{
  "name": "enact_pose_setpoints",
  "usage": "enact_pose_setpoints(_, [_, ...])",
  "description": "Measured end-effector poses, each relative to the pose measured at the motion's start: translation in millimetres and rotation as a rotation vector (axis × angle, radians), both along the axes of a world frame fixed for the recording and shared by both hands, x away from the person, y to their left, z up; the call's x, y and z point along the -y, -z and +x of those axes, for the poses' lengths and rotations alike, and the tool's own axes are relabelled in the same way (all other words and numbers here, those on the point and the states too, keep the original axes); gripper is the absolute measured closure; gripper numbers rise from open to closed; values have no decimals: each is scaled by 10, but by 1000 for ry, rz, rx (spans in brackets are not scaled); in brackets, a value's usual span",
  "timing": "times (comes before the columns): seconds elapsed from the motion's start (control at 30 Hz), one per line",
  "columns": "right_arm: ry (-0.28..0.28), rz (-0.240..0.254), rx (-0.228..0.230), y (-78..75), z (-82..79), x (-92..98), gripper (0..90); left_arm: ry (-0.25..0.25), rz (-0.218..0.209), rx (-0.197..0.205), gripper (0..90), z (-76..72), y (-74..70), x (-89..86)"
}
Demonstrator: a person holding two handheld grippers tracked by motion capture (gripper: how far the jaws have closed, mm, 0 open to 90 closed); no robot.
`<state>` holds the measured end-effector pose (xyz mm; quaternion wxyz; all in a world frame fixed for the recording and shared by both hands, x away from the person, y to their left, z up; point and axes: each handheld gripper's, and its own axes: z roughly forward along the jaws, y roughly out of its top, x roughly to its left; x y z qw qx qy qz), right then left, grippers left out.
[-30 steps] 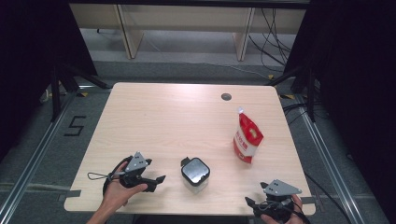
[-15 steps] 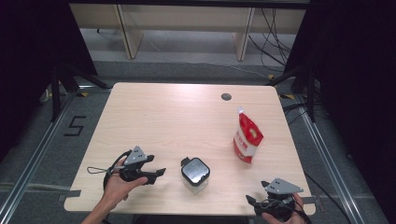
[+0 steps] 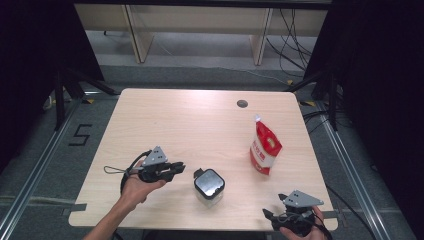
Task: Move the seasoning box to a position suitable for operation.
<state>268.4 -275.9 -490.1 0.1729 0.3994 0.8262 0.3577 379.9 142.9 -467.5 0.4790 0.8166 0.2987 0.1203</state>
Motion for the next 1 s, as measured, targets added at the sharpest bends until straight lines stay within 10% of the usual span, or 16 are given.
enact_pose_setpoints(0.4, [-23, 2, -8, 28, 13, -21, 250, 24, -81, -75, 858, 206, 88, 200])
enact_pose_setpoints(1.0, [-52, -21, -6, 46, 16, -44, 250, 94, -64, -114, 891, 280, 113, 331])
